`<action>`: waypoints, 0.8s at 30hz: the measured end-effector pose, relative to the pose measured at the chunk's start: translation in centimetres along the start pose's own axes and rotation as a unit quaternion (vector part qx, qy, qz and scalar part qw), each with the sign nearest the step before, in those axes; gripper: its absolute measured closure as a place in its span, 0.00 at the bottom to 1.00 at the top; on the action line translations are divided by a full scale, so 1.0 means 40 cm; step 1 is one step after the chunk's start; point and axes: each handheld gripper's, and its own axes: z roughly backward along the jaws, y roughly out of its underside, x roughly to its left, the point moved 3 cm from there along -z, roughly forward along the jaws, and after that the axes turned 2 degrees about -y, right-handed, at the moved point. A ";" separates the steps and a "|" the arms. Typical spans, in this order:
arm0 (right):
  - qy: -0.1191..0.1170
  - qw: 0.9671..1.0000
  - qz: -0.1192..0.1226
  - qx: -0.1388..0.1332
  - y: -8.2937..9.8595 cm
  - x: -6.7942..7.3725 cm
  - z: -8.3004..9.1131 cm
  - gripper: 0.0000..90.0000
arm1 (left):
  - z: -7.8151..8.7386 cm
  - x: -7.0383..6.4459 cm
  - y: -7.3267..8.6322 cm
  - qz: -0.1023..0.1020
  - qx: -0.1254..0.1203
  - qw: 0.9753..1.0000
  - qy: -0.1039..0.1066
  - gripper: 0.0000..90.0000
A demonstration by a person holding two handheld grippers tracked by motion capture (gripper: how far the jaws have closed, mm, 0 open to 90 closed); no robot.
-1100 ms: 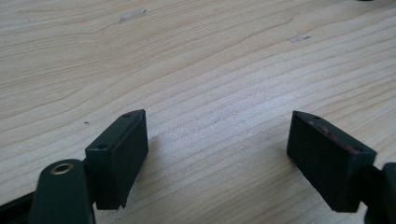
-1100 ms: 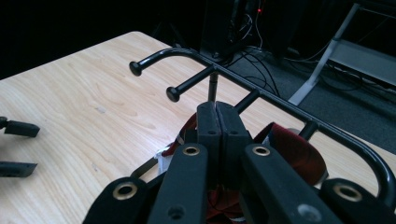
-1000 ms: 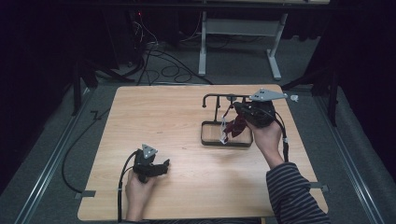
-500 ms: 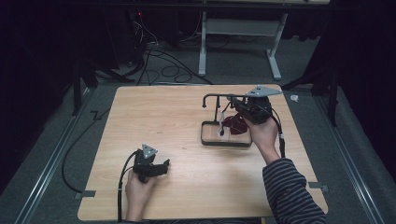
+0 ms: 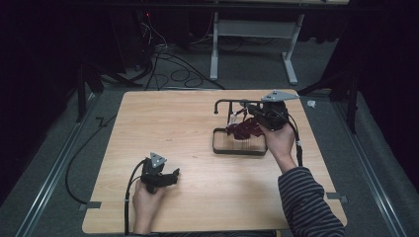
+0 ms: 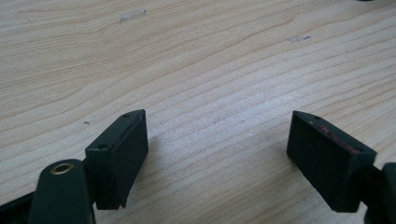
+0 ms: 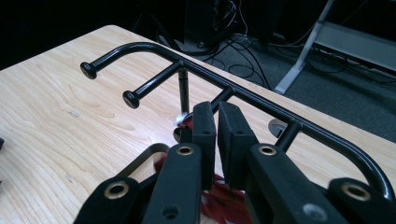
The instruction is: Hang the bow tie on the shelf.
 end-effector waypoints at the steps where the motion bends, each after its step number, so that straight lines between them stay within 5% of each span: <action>1: 0.000 1.000 0.000 -0.001 0.000 -0.001 0.001 0.96 | 0.000 0.000 0.000 0.000 0.000 1.000 0.000 0.23; 24: -0.016 1.000 -0.007 -0.010 0.022 -0.014 0.047 0.86 | 0.000 0.000 0.000 0.000 0.000 1.000 0.000 0.23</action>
